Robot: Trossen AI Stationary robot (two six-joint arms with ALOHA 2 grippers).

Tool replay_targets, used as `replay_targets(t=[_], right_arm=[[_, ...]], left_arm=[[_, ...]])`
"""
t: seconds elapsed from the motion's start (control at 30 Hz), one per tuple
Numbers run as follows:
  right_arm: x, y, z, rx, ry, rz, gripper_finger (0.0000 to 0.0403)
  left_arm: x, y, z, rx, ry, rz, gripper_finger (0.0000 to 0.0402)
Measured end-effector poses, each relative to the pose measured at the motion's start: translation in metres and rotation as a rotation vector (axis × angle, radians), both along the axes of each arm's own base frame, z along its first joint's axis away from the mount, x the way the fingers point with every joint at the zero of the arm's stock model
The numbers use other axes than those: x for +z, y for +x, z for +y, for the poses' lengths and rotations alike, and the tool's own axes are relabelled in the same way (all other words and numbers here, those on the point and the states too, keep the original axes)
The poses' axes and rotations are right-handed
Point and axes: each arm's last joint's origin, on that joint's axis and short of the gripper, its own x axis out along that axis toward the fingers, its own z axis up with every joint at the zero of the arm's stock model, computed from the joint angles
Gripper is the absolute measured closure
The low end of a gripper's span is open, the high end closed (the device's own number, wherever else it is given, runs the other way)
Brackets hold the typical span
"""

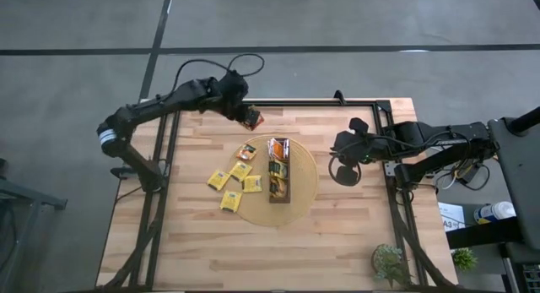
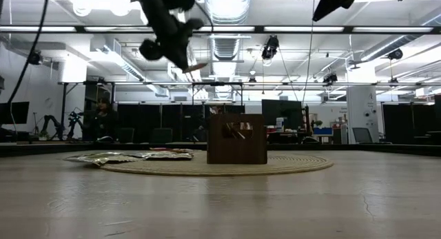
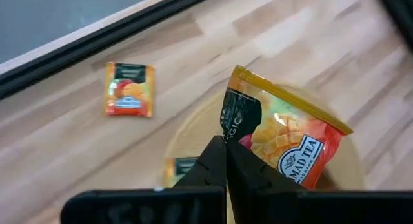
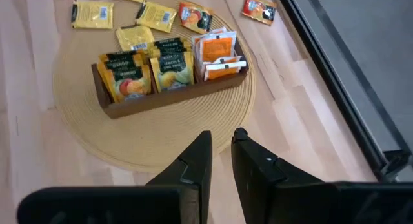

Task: Pick & Place Tea
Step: Put the middle orange tea bag into the bottom section of the wooden organizer

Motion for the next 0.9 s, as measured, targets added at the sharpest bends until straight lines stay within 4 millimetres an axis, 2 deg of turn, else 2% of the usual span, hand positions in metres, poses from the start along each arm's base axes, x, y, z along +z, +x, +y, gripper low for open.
replay_targets(t=[0.2, 0.5, 0.7, 0.9], right_arm=[[-0.001, -0.002, 0.000, 0.059, -0.048, 0.049, 0.0346], [-0.001, -0.002, 0.000, 0.123, -0.095, 0.072, 0.0346], [0.000, 0.001, 0.001, 0.138, -0.065, 0.032, 0.0346], [0.008, 0.011, 0.002, 0.162, 0.025, -0.103, 0.0343]], left_arm=[[0.015, 0.009, -0.051, 0.069, 0.015, -0.076, 0.0401], [0.011, 0.026, -0.116, 0.168, -0.035, -0.144, 0.0401], [0.010, 0.029, -0.145, 0.240, -0.051, -0.203, 0.0402], [0.007, 0.034, -0.159, 0.259, -0.048, -0.227, 0.0402]])
